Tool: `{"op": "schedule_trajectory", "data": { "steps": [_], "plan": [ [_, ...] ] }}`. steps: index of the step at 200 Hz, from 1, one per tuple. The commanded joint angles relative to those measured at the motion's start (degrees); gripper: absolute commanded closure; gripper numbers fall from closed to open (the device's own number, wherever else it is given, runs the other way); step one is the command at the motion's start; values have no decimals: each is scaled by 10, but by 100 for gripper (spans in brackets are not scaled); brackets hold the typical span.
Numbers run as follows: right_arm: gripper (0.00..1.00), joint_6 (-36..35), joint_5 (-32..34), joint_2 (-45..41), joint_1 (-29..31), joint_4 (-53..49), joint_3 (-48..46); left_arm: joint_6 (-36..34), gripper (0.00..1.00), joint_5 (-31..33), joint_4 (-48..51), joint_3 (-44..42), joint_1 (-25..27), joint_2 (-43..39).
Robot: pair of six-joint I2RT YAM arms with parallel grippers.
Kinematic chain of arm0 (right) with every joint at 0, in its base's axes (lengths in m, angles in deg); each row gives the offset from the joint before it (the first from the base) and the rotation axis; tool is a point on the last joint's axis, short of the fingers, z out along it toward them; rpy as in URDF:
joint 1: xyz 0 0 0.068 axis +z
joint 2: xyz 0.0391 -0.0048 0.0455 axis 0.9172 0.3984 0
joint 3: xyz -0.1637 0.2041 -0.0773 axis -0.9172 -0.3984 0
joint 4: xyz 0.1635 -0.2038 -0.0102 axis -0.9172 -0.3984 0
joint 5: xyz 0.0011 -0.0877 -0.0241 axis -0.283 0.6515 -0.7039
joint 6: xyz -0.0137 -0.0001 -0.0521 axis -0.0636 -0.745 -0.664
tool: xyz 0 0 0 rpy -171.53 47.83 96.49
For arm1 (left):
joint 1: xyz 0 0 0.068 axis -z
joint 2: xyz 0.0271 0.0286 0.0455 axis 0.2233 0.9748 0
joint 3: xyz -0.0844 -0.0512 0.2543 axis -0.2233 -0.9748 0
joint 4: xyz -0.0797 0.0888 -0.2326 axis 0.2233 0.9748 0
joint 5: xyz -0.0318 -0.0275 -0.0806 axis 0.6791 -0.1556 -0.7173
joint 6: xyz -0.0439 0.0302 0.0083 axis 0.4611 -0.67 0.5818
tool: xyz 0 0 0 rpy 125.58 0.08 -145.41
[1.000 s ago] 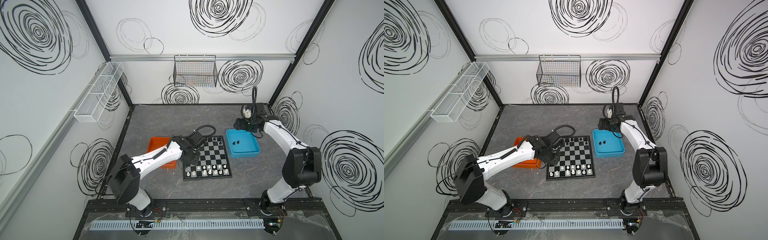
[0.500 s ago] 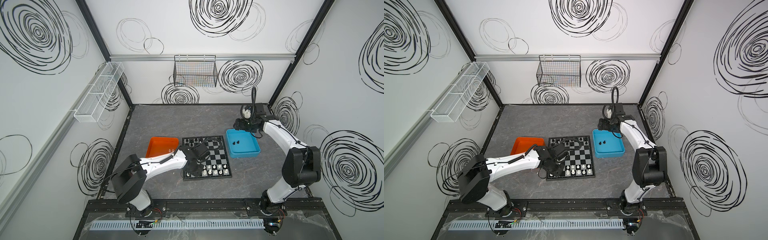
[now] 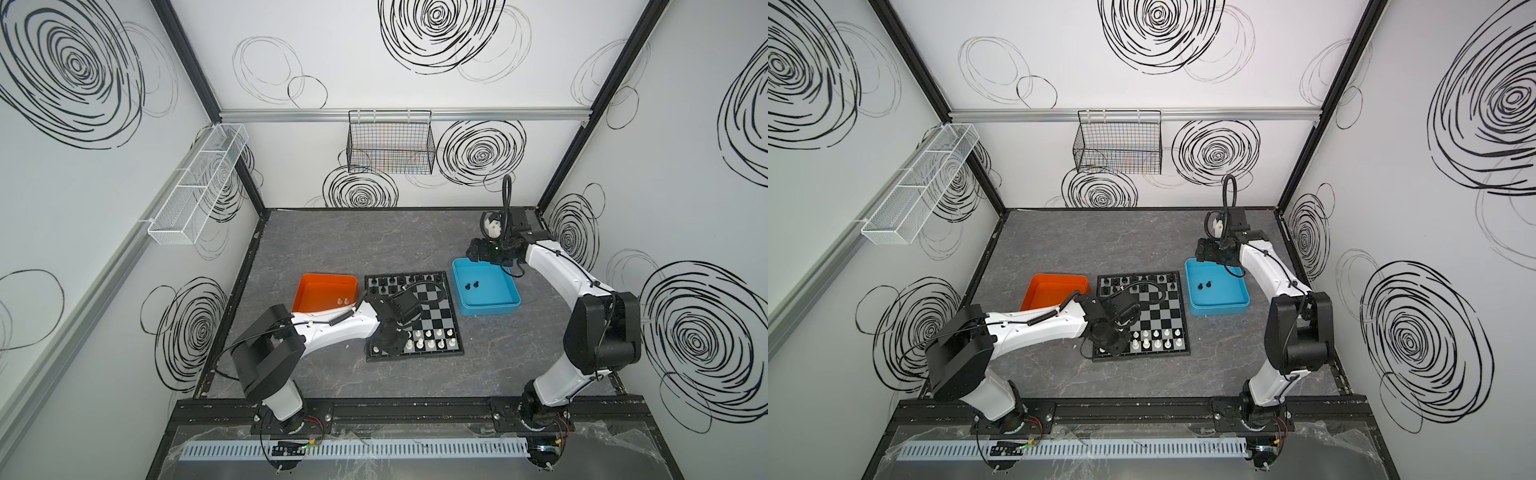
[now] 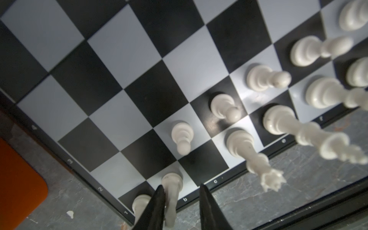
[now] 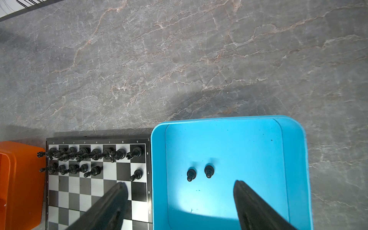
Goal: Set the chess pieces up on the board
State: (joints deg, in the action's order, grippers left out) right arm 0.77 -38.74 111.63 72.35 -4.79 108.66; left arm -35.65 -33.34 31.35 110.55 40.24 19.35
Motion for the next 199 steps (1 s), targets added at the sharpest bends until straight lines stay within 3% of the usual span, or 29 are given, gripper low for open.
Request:
{"op": "schedule_trajectory", "data": {
  "steps": [1, 90, 199],
  "plan": [
    [13, -4, 1, 4, 0, 2, -8, 1, 72, 10, 2, -8, -2, 7],
    [13, -4, 0, 3, -1, 4, -10, 15, 84, 28, 26, -11, -7, 7],
    [13, -4, 0, 2, -1, 5, -15, 25, 86, 17, 39, -5, -3, 5]
  ]
}}
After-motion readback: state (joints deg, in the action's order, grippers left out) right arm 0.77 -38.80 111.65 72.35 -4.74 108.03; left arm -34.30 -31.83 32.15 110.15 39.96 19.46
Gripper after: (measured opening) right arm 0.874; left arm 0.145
